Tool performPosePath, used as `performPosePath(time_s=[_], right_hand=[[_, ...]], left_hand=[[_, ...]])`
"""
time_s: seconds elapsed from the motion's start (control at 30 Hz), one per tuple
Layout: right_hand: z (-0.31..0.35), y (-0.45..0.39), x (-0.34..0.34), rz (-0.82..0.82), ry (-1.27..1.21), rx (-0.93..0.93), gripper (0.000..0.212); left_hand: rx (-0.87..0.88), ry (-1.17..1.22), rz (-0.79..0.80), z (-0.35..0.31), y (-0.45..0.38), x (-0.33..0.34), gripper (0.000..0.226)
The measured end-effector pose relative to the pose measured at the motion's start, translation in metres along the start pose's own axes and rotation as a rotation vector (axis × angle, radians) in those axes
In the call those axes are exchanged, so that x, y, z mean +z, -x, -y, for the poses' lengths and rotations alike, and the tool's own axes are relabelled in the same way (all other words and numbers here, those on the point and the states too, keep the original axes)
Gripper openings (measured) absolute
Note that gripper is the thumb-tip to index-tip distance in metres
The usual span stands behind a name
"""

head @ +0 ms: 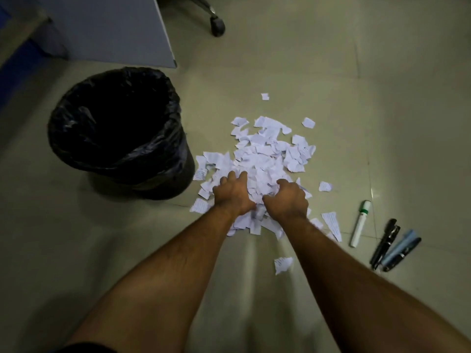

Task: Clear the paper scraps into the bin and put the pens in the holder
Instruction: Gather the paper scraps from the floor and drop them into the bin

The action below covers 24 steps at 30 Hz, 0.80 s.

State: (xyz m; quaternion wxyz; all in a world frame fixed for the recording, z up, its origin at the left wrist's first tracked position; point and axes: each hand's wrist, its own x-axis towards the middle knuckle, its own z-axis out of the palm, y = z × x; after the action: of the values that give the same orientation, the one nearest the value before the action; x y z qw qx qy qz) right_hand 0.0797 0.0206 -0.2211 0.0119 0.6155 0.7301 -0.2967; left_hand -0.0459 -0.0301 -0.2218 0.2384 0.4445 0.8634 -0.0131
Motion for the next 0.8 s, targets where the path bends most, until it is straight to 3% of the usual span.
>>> performPosePath(time_s=[0.1,0.17,0.33,0.53,0.67,0.8], right_hand=[[-0.021,-0.009,0.011,-0.001,0.108,-0.045,0.076],[-0.029,-0.012,0.017,0.019,0.212,-0.096,0.082],[-0.031,-0.012,0.025,-0.076,0.253,-0.190,0.069],[-0.029,-0.014,0.016,-0.100,0.079,-0.194,0.032],[-0.028,-0.017,0.010,-0.120,-0.031,-0.175,0.027],[-0.022,-0.018,0.001,-0.164,-0.162,-0.124,0.030]], left_hand=[[0.010,-0.113,0.113,-0.007,-0.016,0.013,0.126],[0.059,-0.219,0.154,-0.014,-0.019,0.018,0.127],[0.213,-0.254,-0.006,-0.032,-0.015,0.023,0.067],[0.239,-0.187,-0.097,-0.036,-0.009,0.022,0.032],[0.205,0.001,-0.208,-0.033,-0.007,0.010,0.020],[0.112,0.185,-0.251,-0.035,-0.002,-0.009,0.028]])
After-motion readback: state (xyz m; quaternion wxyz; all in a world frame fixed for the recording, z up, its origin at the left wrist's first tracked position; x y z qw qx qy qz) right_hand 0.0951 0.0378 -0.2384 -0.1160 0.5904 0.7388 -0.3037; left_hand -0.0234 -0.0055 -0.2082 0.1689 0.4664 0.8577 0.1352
